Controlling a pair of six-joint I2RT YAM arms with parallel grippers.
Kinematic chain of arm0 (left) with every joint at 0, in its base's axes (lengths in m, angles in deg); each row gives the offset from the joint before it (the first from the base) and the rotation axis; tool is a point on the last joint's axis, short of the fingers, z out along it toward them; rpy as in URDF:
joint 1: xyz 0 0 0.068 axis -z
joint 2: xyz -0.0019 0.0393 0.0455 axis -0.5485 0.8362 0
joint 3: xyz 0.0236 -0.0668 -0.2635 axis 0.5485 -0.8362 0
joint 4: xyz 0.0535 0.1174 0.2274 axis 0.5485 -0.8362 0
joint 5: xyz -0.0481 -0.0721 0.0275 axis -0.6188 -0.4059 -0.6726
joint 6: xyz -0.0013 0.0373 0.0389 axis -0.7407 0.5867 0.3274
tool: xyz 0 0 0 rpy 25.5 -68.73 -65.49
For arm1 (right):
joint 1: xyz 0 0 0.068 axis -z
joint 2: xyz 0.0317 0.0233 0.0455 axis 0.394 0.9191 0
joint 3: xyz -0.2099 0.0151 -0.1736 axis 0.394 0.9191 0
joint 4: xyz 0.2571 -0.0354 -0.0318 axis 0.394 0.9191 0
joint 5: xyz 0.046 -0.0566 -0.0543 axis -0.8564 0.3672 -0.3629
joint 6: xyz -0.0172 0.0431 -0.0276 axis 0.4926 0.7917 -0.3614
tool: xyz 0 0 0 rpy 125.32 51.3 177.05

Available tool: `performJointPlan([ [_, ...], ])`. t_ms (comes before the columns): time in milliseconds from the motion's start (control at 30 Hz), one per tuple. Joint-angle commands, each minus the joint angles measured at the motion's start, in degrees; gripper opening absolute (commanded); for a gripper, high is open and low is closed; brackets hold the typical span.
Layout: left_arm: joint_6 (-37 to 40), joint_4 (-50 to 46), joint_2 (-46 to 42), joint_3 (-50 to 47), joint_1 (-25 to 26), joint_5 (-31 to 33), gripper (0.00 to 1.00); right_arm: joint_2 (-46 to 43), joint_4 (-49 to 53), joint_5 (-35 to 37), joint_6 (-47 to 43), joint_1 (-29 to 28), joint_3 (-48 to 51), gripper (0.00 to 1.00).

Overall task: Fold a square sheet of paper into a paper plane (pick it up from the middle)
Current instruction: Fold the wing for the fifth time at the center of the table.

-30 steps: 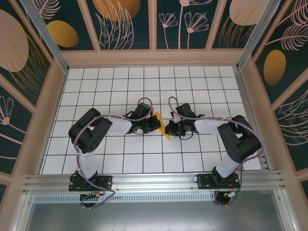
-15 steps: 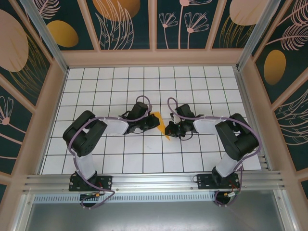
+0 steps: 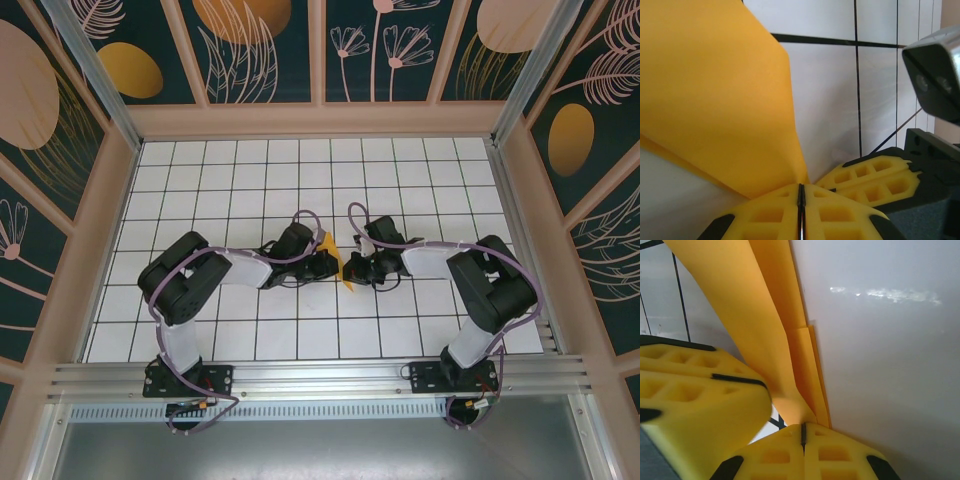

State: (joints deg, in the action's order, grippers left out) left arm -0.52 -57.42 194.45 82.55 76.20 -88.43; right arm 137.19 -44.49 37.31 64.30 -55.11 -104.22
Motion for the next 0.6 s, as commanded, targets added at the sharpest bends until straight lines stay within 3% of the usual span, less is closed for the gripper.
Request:
performJointPlan([
  [0,0.69,1.17,2.19,1.82,0.65,-1.12,0.12,2.70,3.33,2.53,-0.57,0.24,0.13,0.00],
  [300,0.87,-7.05,3.60,3.21,0.27,7.67,0.10,3.84,6.65,4.47,-1.19,0.24,2.43,0.00],
  [567,0.65,-8.94,2.01,3.05,-3.18,11.13,0.10,4.51,6.75,6.40,-0.31,0.26,5.30,0.00],
])
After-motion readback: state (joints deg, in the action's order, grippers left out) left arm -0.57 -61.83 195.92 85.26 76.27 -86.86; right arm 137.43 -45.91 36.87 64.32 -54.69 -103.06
